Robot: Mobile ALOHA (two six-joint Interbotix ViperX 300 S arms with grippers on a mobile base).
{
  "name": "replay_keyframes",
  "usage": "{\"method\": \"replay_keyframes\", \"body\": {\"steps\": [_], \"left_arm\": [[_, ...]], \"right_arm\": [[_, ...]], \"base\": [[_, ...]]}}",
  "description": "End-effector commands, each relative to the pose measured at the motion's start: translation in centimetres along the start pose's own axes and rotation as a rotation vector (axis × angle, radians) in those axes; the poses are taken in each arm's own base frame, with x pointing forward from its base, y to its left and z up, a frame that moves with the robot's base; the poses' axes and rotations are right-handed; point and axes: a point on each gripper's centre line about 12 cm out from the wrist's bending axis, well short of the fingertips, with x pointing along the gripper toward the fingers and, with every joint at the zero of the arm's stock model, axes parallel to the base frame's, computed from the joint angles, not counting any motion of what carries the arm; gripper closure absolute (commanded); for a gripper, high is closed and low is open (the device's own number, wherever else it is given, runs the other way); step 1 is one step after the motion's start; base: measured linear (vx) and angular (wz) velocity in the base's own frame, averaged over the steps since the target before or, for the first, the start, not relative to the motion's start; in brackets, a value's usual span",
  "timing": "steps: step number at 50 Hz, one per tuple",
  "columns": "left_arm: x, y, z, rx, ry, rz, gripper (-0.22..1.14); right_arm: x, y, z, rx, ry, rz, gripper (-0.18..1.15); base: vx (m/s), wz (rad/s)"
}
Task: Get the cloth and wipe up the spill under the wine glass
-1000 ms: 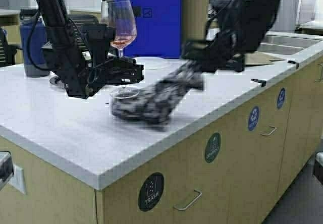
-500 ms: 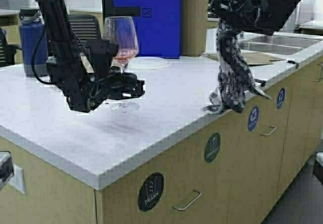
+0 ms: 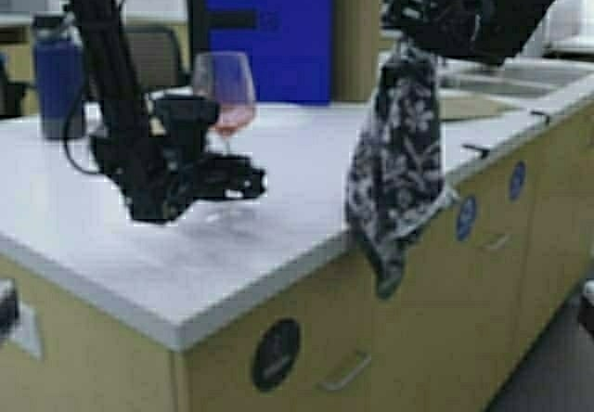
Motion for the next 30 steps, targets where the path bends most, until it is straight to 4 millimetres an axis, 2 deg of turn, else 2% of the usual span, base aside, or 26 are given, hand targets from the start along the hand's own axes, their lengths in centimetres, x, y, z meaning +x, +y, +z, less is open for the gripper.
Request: {"method": "replay_keyframes", "body": {"steps": [1, 20, 30], "left_arm": [[0.57, -0.16, 1.08, -0.001, -0.032, -0.005, 0.53], [0.53, -0.08, 1.33, 0.015, -0.058, -0.003, 0.00], [0.07, -0.01, 1.13, 0.017, -0.057, 0.004, -0.04]], "right_arm": [[-0.07, 0.78, 1.71, 0.004, -0.051, 0.026, 0.91], [-0.24, 0.82, 1.48, -0.004, -0.041, 0.036, 0.91], [-0.32, 0.92, 1.35, -0.010, -0.036, 0.045, 0.91]], "base": [[0.00, 0.00], [0.00, 0.00], [0.00, 0.00]]}}
